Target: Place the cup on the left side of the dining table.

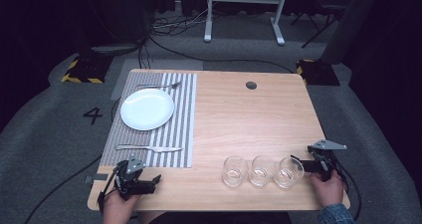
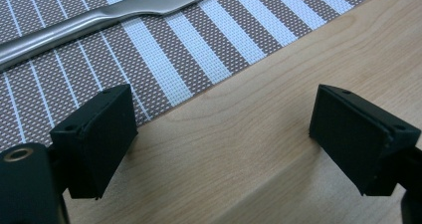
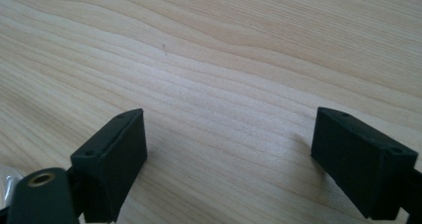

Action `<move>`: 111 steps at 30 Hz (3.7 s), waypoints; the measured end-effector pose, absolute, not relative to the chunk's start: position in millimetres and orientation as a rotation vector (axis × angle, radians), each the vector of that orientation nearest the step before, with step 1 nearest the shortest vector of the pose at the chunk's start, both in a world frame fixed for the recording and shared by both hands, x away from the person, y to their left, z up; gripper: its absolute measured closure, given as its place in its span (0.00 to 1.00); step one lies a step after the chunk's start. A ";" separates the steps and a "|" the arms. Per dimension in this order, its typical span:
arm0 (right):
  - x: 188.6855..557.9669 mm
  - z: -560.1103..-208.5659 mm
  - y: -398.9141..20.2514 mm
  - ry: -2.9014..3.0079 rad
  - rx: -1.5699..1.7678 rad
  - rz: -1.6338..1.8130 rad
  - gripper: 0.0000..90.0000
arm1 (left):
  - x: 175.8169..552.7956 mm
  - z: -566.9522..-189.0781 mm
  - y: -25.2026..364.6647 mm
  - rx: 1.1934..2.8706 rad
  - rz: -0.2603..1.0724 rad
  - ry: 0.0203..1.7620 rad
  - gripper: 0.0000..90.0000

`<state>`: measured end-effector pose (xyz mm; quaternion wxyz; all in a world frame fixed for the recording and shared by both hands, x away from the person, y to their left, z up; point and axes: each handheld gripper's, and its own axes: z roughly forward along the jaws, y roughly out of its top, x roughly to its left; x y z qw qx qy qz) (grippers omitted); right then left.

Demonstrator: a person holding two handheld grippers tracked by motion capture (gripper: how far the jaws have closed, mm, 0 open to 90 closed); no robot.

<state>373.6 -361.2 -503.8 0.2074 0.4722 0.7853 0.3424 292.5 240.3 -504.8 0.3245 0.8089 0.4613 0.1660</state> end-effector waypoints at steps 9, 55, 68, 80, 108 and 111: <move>374.1 -504.0 -360.0 2.198 1.314 0.952 0.12 | 292.5 -504.6 240.0 2.122 0.437 1.212 0.12; 377.9 -504.5 -359.6 2.226 1.289 0.956 0.09 | 262.8 -407.2 240.7 1.724 0.565 1.096 0.18; 377.8 -504.5 -359.5 2.225 1.289 0.956 0.09 | 272.7 -398.7 223.2 1.741 0.536 1.031 0.18; 377.8 -504.6 -359.1 2.222 1.294 0.954 0.09 | 294.6 -393.5 186.4 1.793 0.476 0.925 0.18; 377.7 -504.6 -358.9 2.220 1.296 0.953 0.09 | 324.0 -377.2 72.5 1.880 0.334 0.633 0.18; 377.7 -504.6 -358.9 2.220 1.296 0.953 0.09 | 323.3 -375.6 61.7 1.873 0.326 0.609 0.18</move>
